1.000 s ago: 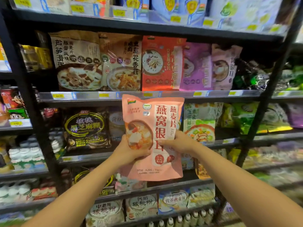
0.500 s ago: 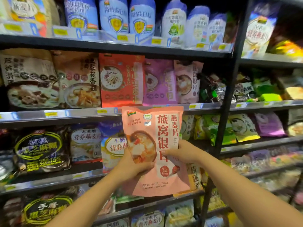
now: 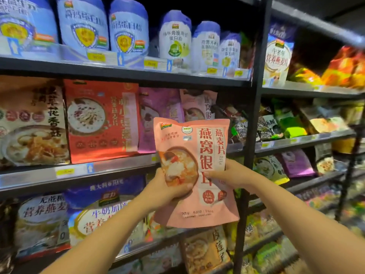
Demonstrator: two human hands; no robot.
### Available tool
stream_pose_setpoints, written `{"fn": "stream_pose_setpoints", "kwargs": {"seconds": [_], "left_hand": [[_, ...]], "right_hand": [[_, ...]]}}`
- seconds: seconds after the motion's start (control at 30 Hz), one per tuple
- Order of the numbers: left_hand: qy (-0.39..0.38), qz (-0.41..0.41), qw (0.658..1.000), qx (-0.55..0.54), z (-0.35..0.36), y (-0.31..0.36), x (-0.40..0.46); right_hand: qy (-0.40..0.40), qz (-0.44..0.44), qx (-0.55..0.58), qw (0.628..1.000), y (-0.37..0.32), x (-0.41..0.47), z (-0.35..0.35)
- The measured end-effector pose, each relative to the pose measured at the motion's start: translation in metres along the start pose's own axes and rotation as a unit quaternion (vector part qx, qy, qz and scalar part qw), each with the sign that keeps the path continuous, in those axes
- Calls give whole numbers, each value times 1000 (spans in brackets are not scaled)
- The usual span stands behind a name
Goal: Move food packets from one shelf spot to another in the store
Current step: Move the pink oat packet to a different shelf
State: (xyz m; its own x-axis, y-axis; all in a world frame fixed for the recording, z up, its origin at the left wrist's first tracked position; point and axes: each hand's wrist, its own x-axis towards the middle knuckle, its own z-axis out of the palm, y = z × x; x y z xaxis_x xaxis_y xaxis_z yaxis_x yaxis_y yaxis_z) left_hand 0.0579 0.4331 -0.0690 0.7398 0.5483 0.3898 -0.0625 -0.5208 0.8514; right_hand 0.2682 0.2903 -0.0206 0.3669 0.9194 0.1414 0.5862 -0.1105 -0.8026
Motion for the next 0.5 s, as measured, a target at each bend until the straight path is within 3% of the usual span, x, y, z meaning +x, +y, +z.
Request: {"fn": "stream_pose_setpoints", "kwargs": {"seconds": [0.2, 0.5], "left_hand": [[-42, 40, 998, -7, 9, 24, 85], [7, 11, 999, 37, 43, 38, 190]], "right_hand": [[49, -20, 37, 998, 8, 49, -56], [53, -47, 14, 997, 36, 129, -139]]}}
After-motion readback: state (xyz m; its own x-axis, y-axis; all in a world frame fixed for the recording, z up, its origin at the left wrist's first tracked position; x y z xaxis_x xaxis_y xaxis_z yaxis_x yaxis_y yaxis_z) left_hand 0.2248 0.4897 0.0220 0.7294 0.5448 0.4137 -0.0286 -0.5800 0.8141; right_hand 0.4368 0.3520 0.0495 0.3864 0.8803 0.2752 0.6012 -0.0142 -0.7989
